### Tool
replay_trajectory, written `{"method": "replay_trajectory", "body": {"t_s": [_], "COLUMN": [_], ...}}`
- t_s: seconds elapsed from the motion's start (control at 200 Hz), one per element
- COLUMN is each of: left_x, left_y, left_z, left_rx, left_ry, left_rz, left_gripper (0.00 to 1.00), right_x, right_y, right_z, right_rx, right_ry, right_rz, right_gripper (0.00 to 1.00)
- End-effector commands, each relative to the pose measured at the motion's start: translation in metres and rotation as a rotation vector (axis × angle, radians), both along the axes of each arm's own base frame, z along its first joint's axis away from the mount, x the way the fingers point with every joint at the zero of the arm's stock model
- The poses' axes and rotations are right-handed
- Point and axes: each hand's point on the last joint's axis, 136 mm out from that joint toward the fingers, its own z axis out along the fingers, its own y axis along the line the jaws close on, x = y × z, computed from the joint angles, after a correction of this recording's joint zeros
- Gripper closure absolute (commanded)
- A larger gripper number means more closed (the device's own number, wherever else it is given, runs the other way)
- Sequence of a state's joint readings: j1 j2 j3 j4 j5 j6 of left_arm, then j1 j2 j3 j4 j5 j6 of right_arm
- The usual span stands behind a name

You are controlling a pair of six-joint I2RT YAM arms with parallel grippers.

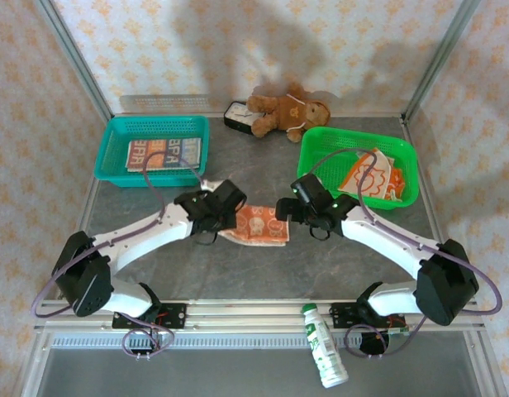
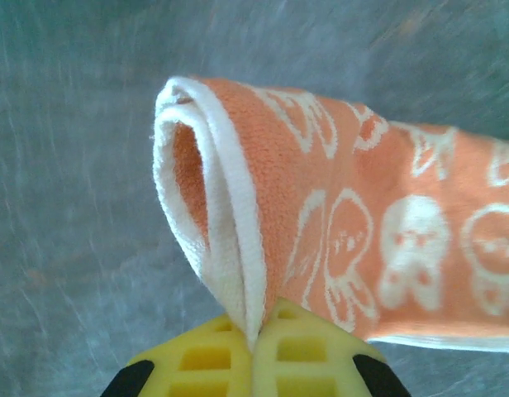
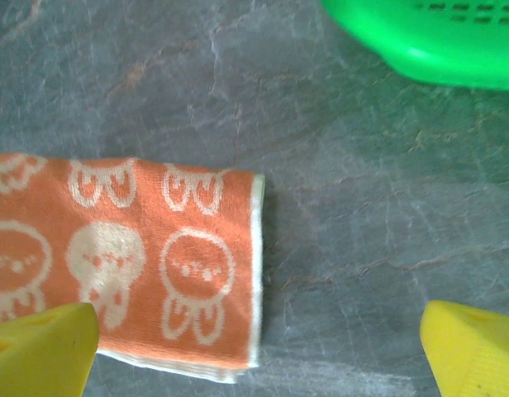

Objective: Fold and stack the towels

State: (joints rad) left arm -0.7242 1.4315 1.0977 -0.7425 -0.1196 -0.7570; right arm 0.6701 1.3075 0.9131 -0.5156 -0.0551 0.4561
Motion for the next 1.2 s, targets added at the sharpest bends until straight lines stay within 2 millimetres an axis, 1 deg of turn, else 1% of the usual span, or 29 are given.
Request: {"method": "replay_trajectory", "body": {"t_s": [0.0,0.19,0.29,0.395,0.45,0.485,0.49,0.505,0.525,0.676,0.836,0.876,0.991,1.066,1.196], "left_x": [0.015,0.069,0.1,0.128,0.141,0.147,0.149,0.153,0.157,0.179,0.199,0.203,0.214,0.22,0.224], "left_y": [0.021,0.022,0.023,0.024,0.03,0.034,0.034,0.035,0.037,0.057,0.09,0.094,0.105,0.108,0.12], "left_z": [0.018,0.061,0.076,0.087,0.093,0.103,0.098,0.094,0.096,0.115,0.135,0.138,0.143,0.143,0.141], "left_rx": [0.205,0.328,0.356,0.385,0.415,0.424,0.429,0.438,0.446,0.506,0.578,0.597,0.654,0.618,0.618], "left_ry": [0.017,-0.038,-0.053,-0.053,-0.051,-0.065,-0.055,-0.043,-0.044,-0.069,-0.113,-0.123,-0.143,-0.138,-0.106], "left_rz": [-0.103,-0.191,-0.22,-0.246,-0.246,-0.241,-0.244,-0.247,-0.245,-0.216,-0.146,-0.148,-0.155,-0.163,-0.161], "left_gripper": [1.0,1.0,1.0,1.0,1.0,1.0,1.0,1.0,1.0,1.0,1.0,1.0,1.0,1.0,1.0], "right_x": [0.012,0.024,0.031,0.038,0.042,0.044,0.044,0.045,0.046,0.055,0.065,0.068,0.076,0.08,0.087], "right_y": [-0.015,-0.025,-0.028,-0.027,-0.025,-0.024,-0.024,-0.024,-0.023,-0.019,-0.011,-0.01,-0.004,-0.001,0.002], "right_z": [0.018,0.031,0.041,0.049,0.051,0.053,0.053,0.054,0.054,0.054,0.05,0.05,0.05,0.049,0.049], "right_rx": [-0.041,-0.075,-0.093,-0.105,-0.11,-0.111,-0.111,-0.113,-0.114,-0.122,-0.126,-0.132,-0.144,-0.145,-0.153], "right_ry": [-0.056,-0.094,-0.119,-0.126,-0.125,-0.127,-0.126,-0.126,-0.126,-0.117,-0.094,-0.089,-0.08,-0.073,-0.062], "right_rz": [-0.068,-0.106,-0.113,-0.111,-0.108,-0.107,-0.107,-0.107,-0.105,-0.101,-0.084,-0.079,-0.062,-0.051,-0.033], "right_gripper": [0.01,0.01,0.01,0.01,0.01,0.01,0.01,0.01,0.01,0.01,0.01,0.01,0.01,0.01,0.01]}}
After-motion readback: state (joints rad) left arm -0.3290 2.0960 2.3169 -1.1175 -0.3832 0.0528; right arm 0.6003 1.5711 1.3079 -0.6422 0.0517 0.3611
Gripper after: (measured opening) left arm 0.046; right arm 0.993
